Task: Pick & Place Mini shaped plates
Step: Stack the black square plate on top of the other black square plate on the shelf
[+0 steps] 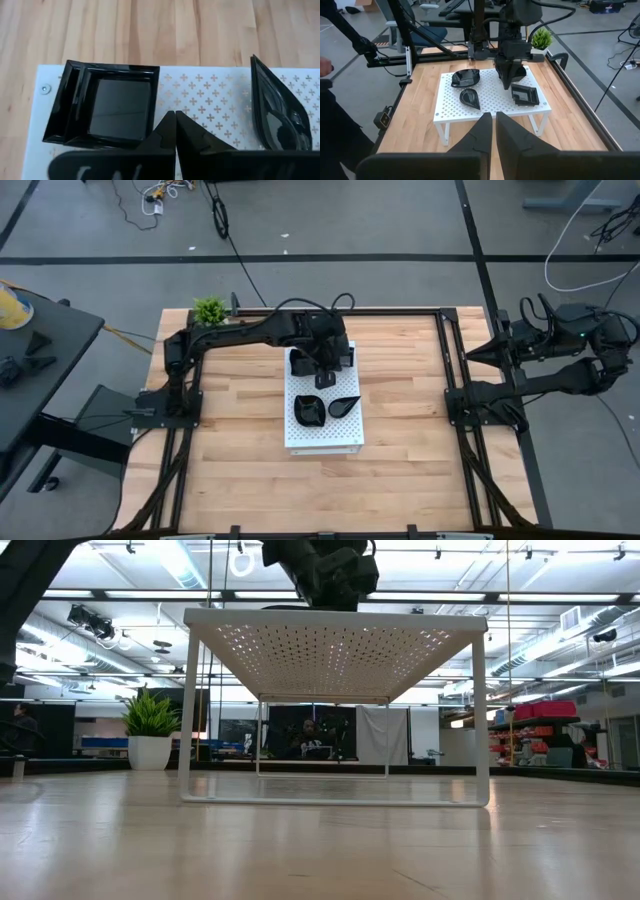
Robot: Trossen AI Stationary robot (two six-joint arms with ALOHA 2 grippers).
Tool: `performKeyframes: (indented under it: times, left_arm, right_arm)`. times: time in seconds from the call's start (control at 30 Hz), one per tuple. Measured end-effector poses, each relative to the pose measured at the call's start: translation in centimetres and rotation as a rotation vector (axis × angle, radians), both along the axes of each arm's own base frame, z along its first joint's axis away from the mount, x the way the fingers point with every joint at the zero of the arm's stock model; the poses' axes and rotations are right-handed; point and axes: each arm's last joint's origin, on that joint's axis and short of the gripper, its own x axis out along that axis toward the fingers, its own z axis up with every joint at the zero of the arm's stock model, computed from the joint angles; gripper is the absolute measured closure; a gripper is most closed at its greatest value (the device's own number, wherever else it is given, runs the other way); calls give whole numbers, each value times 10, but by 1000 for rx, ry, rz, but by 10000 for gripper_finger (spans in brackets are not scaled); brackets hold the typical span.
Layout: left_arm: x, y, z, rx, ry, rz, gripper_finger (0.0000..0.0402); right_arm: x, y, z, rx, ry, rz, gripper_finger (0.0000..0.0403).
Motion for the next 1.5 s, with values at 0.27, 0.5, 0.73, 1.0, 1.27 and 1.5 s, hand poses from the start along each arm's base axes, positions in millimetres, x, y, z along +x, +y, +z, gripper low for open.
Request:
performKeyframes:
  times: [0.27, 0.5, 0.73, 1.0, 1.27, 1.5]
  left_arm:
    - [0, 2, 0, 50, 11, 36, 400]
    - [0, 2, 0, 57, 10, 31, 400]
    - [0, 1, 1, 27, 3, 20, 400]
    - [-6, 0, 13, 20, -24, 34, 400]
    - [-8, -5, 23, 196, -50, 19, 382]
    - [-5, -22, 23, 331, -44, -95, 322]
  right_arm:
    - [0, 0, 0, 0, 0, 0, 374]
    - [0, 0, 0, 0, 0, 0, 374]
    - [0, 0, 0, 0, 0, 0, 374]
    - [0, 0, 0, 0, 0, 0, 374]
    - [0, 0, 0, 0, 0, 0, 374]
    - [0, 0, 0, 0, 0, 0, 374]
